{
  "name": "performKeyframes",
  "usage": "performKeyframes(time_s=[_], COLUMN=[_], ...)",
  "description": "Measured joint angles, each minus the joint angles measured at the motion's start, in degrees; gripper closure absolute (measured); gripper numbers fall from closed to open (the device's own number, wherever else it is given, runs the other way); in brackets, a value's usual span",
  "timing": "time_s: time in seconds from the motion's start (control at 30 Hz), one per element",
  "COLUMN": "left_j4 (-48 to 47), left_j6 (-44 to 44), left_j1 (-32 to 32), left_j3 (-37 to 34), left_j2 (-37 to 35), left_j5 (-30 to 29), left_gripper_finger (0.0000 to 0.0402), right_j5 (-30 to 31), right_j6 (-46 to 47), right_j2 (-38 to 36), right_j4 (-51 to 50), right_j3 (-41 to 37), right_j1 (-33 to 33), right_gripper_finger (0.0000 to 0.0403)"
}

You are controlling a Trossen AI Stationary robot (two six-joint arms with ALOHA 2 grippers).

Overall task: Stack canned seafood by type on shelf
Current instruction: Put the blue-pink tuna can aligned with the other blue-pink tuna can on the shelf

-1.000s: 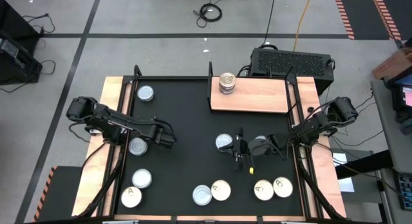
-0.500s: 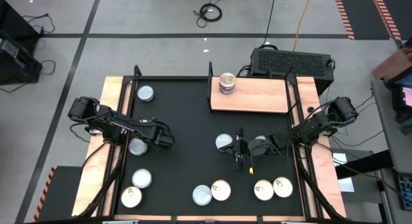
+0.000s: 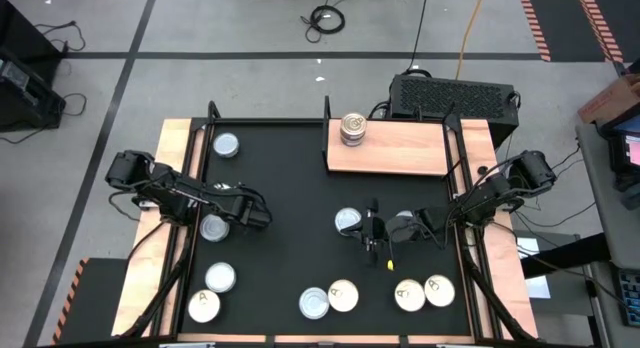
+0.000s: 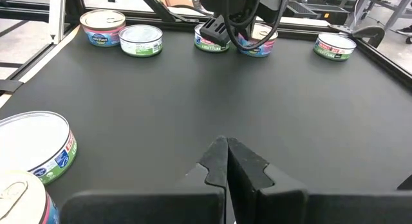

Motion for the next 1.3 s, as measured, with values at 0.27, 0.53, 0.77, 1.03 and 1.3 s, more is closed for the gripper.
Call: performKeyframes(time_s=[0.27,0.53,0.77,1.03,1.3], left_j4=[2.7,7.8,8.3,8.5,10.9], left_j6=[6.1,13.9,25.4,41.7,55.1], left_j1=[-0.1,-0.1,-1.1,-1.3,0.0], left_j3=[7.7,17.5,30.4,50.3,64.7], left_j2=[0.0,1.4,12.7,25.7,33.3], left_j5=[0.1,-0.8,-1.5,-3.7,-5.2], left_gripper_finger=[0.04,0.0401,0.0401,0.0402,0.0402], right_j5=[0.2,0.5,8.9,15.8,21.9], right_j6=[-0.1,3.2,6.1,10.1,16.3], right_j2=[-2.8,-11.2,-16.9,-20.9,-23.1], right_j4=[-4.3,-17.0,-27.5,-35.3,-45.4], right_j3=[0.0,0.0,0.0,0.0,0.0], right_j1=[0.0,0.0,2.9,5.9,8.1], right_gripper_finger=[0.0403,0.0403,0.0403,0.0403,0.0403])
